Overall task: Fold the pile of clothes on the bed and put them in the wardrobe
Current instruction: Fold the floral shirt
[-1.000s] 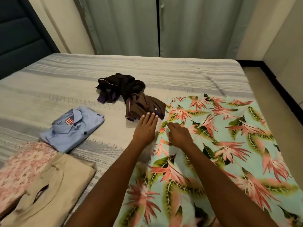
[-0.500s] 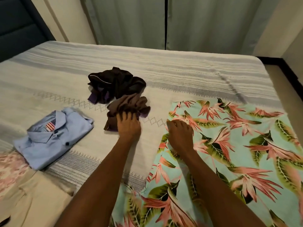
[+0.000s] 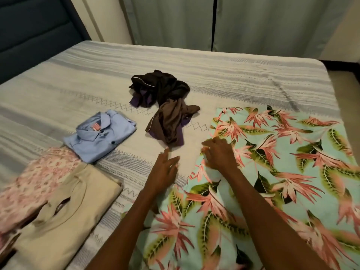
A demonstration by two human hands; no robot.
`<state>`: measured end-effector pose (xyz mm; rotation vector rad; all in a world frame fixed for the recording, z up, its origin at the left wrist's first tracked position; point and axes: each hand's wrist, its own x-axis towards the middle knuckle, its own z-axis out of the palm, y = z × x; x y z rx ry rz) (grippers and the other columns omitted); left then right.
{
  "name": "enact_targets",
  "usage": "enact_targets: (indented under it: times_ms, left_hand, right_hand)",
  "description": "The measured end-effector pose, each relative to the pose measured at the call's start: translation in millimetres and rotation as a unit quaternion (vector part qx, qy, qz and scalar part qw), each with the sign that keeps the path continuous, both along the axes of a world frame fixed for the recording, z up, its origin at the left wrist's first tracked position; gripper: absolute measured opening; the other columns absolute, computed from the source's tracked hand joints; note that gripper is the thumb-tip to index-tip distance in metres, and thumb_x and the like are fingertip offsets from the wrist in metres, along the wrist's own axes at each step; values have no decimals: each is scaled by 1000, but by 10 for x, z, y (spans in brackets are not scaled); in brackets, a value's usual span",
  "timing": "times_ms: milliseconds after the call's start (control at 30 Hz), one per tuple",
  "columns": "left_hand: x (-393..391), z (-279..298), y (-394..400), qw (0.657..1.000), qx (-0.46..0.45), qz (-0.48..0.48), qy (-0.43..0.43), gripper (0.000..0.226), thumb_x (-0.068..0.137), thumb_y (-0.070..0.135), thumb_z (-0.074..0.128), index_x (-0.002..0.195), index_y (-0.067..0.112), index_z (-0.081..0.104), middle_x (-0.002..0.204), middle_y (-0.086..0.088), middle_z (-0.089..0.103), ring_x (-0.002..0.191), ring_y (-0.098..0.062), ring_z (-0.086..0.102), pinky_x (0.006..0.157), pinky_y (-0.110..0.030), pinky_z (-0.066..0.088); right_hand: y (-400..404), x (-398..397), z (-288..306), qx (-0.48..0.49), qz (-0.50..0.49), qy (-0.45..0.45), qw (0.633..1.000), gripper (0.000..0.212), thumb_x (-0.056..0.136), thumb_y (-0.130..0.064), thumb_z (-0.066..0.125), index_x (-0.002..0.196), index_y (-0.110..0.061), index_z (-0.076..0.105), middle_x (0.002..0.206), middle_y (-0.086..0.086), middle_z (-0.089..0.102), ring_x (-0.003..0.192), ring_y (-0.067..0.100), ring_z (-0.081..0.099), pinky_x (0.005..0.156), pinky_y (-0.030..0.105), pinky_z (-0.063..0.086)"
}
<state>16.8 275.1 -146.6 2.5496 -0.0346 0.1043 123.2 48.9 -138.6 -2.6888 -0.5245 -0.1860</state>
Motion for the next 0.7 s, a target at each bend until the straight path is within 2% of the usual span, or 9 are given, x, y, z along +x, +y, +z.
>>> enact_targets:
  times_ms: [33, 100, 200, 267, 367, 433, 567, 633, 700]
  left_hand:
    - [-141, -15, 71, 1000, 15, 14, 9, 48, 99, 39, 40, 132, 14, 64, 157, -21, 32, 144, -33, 30, 116, -47, 26]
    - [-462, -30, 218, 998, 42, 50, 22, 53, 97, 48, 34, 130, 20, 65, 154, -16, 40, 143, -34, 35, 114, -48, 33]
    - [-917, -35, 423, 984, 73, 146, 68, 63, 89, 53, 31, 126, 15, 63, 136, -13, 59, 127, -33, 53, 102, -43, 45]
    - [-1236, 94, 465, 969, 65, 212, 111, 68, 85, 60, 37, 124, 10, 58, 126, -15, 61, 118, -35, 57, 95, -43, 48]
    - [-1591, 168, 482, 939, 55, 288, 182, 72, 84, 60, 61, 130, 6, 52, 132, -18, 53, 124, -38, 50, 97, -45, 45]
    - [-1756, 169, 532, 930, 57, 291, 217, 67, 84, 57, 64, 126, 6, 55, 130, -18, 55, 123, -38, 52, 95, -44, 47]
    - [-1925, 243, 486, 932, -41, 297, 204, 46, 87, 52, 57, 100, 7, 60, 100, -15, 65, 97, -32, 62, 76, -36, 49]
    - [-1997, 379, 343, 928, -154, 303, 151, 28, 87, 33, 67, 94, 9, 53, 88, -9, 60, 80, -23, 56, 64, -33, 39]
    - [-2095, 525, 163, 917, -251, 297, 87, 26, 82, 24, 68, 93, 12, 47, 80, -3, 54, 74, -20, 51, 63, -34, 38]
  right_hand:
    - [64, -126, 24, -4, 20, 2, 1000, 27, 92, -32, 56, 112, -25, 72, 110, 8, 67, 103, 35, 57, 82, 44, 46]
    - [238, -446, 97, -7, 73, 30, 997, 30, 92, -37, 51, 108, -27, 73, 104, 6, 70, 101, 34, 58, 80, 44, 47]
    - [556, -867, 159, -13, 145, 130, 981, 44, 91, -52, 39, 113, -31, 70, 110, 1, 72, 105, 32, 60, 86, 43, 47]
    - [761, -1098, 204, -42, 152, 175, 972, 47, 92, -59, 46, 122, -30, 66, 119, 4, 70, 114, 33, 58, 93, 41, 45]
    - [986, -1355, 299, -105, 109, 198, 968, 52, 93, -51, 55, 135, -20, 53, 137, 9, 57, 129, 36, 47, 108, 49, 32]
    - [1077, -1488, 374, -116, 86, 204, 968, 45, 96, -39, 54, 134, -17, 51, 140, 7, 54, 133, 35, 40, 111, 53, 27]
    - [1066, -1639, 595, -67, 50, 204, 975, 32, 94, -23, 51, 125, -22, 60, 133, 5, 59, 131, 34, 40, 108, 49, 29]
    - [951, -1679, 725, -25, 42, 190, 981, 33, 92, -19, 54, 123, -24, 64, 126, 7, 63, 127, 35, 43, 104, 46, 35]
    - [769, -1717, 817, 18, 49, 185, 981, 35, 88, -12, 57, 120, -24, 65, 121, 8, 65, 121, 36, 46, 95, 42, 42]
